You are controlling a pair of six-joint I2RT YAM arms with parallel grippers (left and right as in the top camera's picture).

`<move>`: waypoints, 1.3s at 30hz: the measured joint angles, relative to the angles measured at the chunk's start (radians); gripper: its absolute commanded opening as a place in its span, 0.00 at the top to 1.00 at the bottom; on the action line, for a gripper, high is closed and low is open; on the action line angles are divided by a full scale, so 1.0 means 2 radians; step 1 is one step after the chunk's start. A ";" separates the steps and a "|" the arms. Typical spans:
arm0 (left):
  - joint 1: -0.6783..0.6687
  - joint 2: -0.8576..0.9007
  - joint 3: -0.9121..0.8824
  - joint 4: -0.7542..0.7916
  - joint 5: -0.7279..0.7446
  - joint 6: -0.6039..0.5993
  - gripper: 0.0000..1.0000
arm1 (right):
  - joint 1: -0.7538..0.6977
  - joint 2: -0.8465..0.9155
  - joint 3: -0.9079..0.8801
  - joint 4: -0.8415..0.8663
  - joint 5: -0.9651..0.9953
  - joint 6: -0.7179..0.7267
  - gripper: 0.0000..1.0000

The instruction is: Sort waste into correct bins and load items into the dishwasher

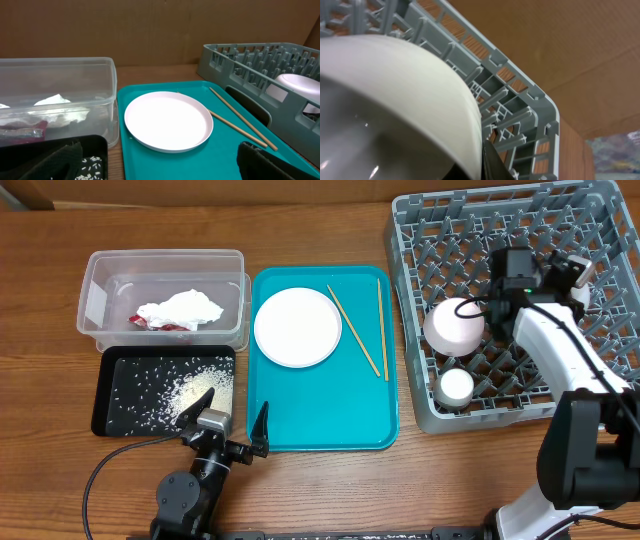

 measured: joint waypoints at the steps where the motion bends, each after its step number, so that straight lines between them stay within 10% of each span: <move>1: 0.000 0.000 0.000 0.000 0.000 0.000 0.00 | 0.006 0.000 0.000 -0.005 0.002 0.000 0.90; 3: 0.000 0.000 0.000 0.000 0.000 0.000 0.00 | 0.020 0.000 0.000 -0.017 -0.006 0.000 0.73; 12: 0.000 0.000 0.000 0.000 0.000 0.000 0.00 | 0.055 0.002 -0.001 -0.074 -0.044 -0.010 0.56; 25: 0.000 0.000 0.000 0.000 0.000 0.000 0.00 | 0.163 -0.071 0.121 -0.177 -0.392 -0.010 0.52; 31: 0.000 0.000 0.000 0.000 0.000 0.000 0.00 | 0.242 -0.076 0.103 -0.100 -0.603 0.014 0.46; 39: 0.000 0.000 0.000 0.000 0.000 0.000 0.00 | 0.317 0.023 0.056 0.024 -0.586 0.118 0.44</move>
